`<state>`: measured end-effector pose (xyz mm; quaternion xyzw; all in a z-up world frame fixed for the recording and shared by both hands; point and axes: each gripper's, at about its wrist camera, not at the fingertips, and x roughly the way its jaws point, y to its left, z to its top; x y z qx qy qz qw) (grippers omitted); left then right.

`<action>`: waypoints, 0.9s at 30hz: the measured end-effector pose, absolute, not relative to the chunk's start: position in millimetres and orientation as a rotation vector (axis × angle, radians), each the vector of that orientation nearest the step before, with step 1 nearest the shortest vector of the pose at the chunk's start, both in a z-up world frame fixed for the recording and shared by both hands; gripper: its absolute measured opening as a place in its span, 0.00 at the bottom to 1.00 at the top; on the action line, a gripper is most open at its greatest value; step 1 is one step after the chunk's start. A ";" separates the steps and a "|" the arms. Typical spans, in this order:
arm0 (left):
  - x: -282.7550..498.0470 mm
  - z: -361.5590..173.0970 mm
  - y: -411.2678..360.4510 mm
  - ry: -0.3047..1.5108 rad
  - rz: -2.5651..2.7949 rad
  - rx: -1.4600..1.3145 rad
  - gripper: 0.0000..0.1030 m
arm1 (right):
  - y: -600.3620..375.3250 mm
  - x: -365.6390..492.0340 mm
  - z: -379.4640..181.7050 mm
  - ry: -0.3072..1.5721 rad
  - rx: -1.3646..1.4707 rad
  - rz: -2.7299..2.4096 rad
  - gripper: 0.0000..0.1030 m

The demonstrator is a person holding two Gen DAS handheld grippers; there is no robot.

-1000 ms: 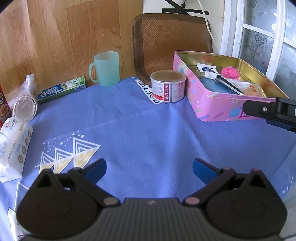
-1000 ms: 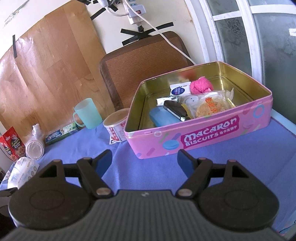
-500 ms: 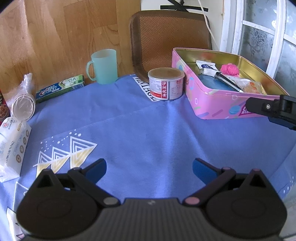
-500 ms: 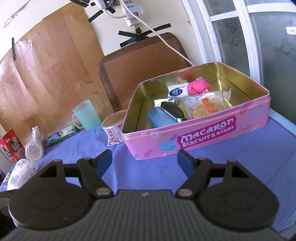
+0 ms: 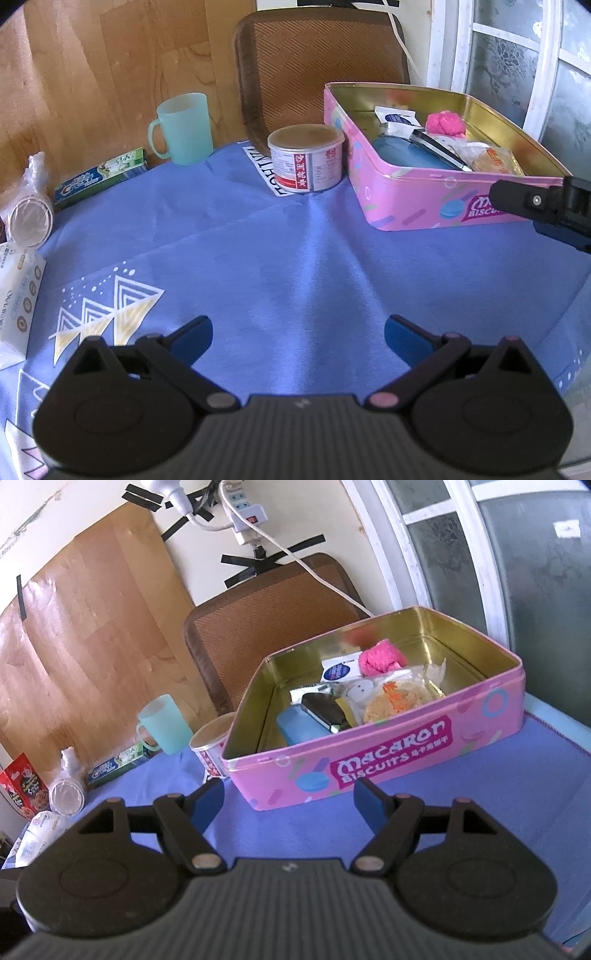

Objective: Organize soft objects

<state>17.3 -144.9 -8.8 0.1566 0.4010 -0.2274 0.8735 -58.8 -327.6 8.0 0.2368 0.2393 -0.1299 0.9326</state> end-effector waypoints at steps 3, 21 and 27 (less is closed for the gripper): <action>15.7 -9.5 -147.5 0.838 -0.481 0.334 1.00 | -329.5 -59.2 5.6 0.493 0.492 -0.267 0.77; 16.2 -0.2 -123.2 0.806 -0.496 0.266 1.00 | -311.7 -54.3 11.3 0.506 0.448 -0.255 0.77; 16.0 1.8 -108.9 0.788 -0.506 0.248 1.00 | -297.5 -50.0 17.6 0.502 0.407 -0.248 0.77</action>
